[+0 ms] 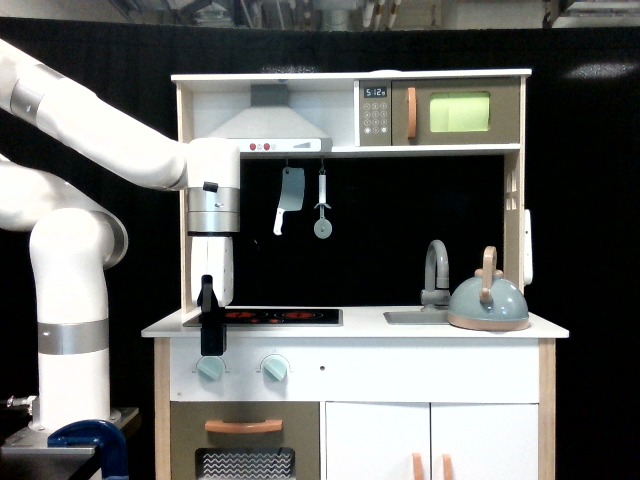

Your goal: Place the teapot on the stove

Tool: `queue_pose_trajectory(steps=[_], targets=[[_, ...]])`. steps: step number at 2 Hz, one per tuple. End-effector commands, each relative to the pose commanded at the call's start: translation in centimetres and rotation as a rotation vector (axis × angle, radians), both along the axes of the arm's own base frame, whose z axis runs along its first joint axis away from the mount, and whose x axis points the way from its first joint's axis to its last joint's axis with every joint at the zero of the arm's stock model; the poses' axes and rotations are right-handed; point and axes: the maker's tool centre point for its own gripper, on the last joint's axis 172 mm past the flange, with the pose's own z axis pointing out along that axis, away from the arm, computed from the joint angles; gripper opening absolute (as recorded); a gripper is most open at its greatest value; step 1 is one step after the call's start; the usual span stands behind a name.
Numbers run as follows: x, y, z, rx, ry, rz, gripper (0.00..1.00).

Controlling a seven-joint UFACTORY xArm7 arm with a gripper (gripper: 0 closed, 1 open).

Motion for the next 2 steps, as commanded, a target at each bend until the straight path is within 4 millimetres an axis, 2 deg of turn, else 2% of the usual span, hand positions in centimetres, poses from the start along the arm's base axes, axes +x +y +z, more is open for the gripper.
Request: queue_pose_trajectory(steps=[1, 2], targets=[[1.2, -0.4, 1.3, 0.011, -0.070, 0.000, 1.00], [6.9, -0.6, 4.7, 0.033, -0.173, 0.028, 1.00]])
